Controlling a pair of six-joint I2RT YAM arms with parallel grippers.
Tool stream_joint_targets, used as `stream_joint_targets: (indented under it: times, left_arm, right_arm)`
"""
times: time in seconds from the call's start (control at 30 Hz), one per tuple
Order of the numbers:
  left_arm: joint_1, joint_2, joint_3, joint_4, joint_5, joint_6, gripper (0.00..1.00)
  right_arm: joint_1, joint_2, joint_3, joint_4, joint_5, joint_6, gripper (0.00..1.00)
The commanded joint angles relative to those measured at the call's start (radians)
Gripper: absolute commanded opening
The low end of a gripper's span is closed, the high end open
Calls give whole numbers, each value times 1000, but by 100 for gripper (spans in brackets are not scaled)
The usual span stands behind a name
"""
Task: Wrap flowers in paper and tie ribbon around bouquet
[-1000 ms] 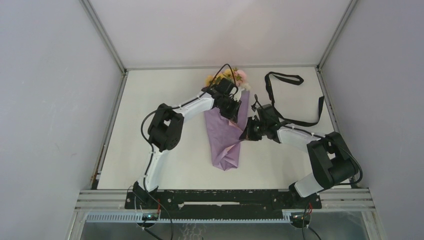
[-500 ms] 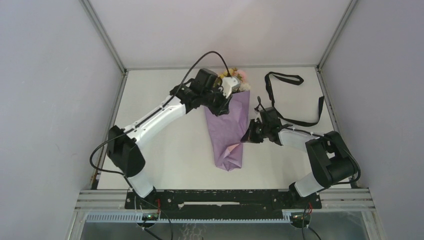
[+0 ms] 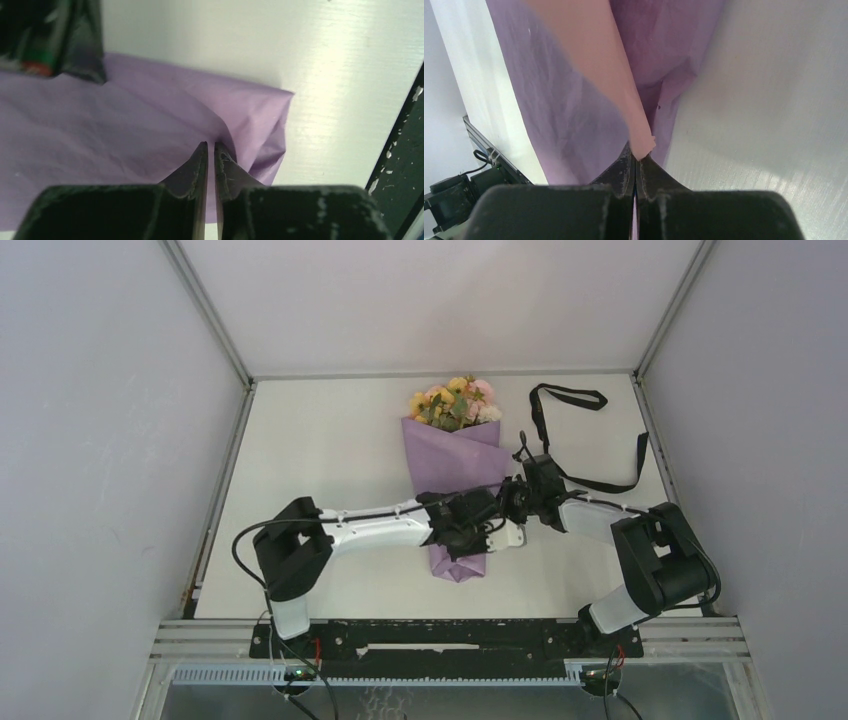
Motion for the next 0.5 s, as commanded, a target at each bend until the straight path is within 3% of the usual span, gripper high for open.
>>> stream_joint_targets:
  times: [0.0, 0.23, 0.47]
  left_arm:
    - [-74, -32, -48, 83, -75, 75, 14]
    - [-174, 8, -108, 78, -92, 102, 19]
    - [-175, -43, -42, -109, 3, 111, 21]
  right_arm:
    - [-15, -27, -20, 85, -3, 40, 0]
    - [-18, -26, -26, 102, 8, 57, 0]
    - [-22, -21, -27, 92, 16, 44, 0]
